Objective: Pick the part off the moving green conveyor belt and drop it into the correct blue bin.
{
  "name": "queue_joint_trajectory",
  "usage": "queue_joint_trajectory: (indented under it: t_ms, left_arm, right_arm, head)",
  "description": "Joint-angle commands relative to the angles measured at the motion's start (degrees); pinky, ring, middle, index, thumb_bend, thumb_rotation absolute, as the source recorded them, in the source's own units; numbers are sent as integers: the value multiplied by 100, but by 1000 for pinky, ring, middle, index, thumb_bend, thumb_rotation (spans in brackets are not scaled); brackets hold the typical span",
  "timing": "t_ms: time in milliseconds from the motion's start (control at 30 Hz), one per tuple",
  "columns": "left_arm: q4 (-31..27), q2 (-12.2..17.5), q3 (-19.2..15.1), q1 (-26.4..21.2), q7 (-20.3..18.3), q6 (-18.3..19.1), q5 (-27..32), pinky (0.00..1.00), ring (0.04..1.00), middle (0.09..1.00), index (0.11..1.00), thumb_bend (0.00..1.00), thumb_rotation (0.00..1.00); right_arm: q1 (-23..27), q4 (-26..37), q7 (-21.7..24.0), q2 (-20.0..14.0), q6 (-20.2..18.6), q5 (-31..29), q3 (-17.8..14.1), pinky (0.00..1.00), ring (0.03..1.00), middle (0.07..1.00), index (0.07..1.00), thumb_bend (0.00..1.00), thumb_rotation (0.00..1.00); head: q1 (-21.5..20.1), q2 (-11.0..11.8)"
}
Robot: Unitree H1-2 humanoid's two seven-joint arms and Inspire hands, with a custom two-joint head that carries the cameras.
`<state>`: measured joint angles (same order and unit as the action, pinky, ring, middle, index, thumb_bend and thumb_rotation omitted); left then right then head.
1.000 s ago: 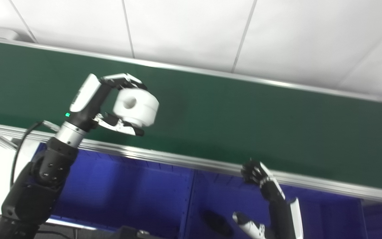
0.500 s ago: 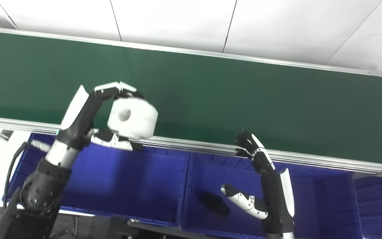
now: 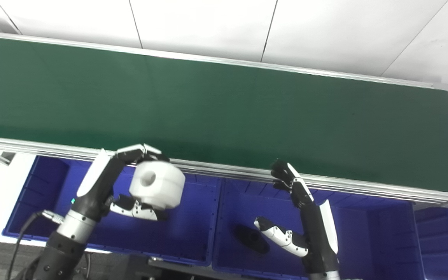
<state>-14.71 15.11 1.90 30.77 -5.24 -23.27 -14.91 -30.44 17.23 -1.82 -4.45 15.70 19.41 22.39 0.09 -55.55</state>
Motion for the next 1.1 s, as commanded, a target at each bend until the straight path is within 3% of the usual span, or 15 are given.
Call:
queue_joint_trajectory:
  t_ms: [0, 33, 67, 167, 500, 667, 733, 767, 833, 900, 1000, 1067]
  left_arm:
    - [57, -14, 22, 63, 102, -299, -83, 282, 360, 466, 509, 519, 0]
    - [142, -22, 59, 65, 120, -320, -102, 242, 322, 456, 513, 518, 0]
    - [217, -21, 99, 63, 134, -337, -124, 263, 345, 467, 508, 519, 0]
    - [477, -3, 235, 38, 182, -358, -234, 508, 542, 501, 484, 518, 0]
    - [1195, 129, 840, -360, 993, -363, -962, 514, 558, 498, 489, 517, 0]
    - [1137, 49, 792, -491, 852, 85, -1681, 570, 621, 511, 486, 514, 0]
    - [932, 142, 844, -483, 580, 471, -2014, 706, 743, 714, 498, 504, 73]
    - [841, 181, 864, -471, 471, 629, -2153, 716, 752, 725, 498, 503, 76]
    - [706, 249, 896, -453, 321, 830, -2330, 790, 795, 773, 681, 583, 327]
    - [606, 339, 939, -446, 173, 963, -2439, 861, 829, 810, 750, 622, 470]
    - [440, 409, 971, -411, -58, 1201, -2395, 884, 873, 856, 827, 675, 603]
    - [321, 424, 986, -376, -158, 1325, -2371, 888, 881, 866, 843, 685, 621]
  right_arm:
    - [-24, 27, 28, 57, 35, 9, -21, 780, 845, 859, 893, 778, 593]
    - [-26, -2, 30, 52, 46, 23, -23, 779, 843, 858, 891, 778, 590]
    - [-25, -31, 25, 46, 69, 51, -25, 777, 843, 858, 891, 775, 589]
    - [-38, -125, -16, 59, 138, 90, -45, 765, 836, 850, 885, 779, 591]
    - [-44, -302, -27, 29, 289, 27, -91, 757, 833, 851, 885, 771, 580]
    - [-48, -298, -15, 28, 311, -21, -97, 762, 833, 850, 886, 765, 578]
    - [-49, -283, -2, 24, 307, -56, -98, 764, 832, 850, 889, 755, 572]
    - [-46, -286, -1, 22, 321, -75, -98, 764, 831, 849, 889, 755, 572]
    - [-37, -289, 15, 8, 327, -102, -95, 767, 832, 851, 891, 752, 572]
    - [-32, -287, 20, 6, 305, -99, -96, 768, 833, 852, 893, 753, 579]
    - [-33, -278, 40, -4, 281, -124, -90, 772, 834, 855, 893, 742, 567]
    - [-43, -290, 14, -2, 306, -90, -95, 768, 832, 853, 892, 742, 570]
  head:
    - [14, 36]
    - [16, 57]
    - [15, 77]
    - [20, 108]
    - [137, 205]
    - [188, 216]
    - [191, 216]
    - [194, 221]
    - [203, 226]
    - [202, 257]
    - [188, 263]
    - [188, 263]
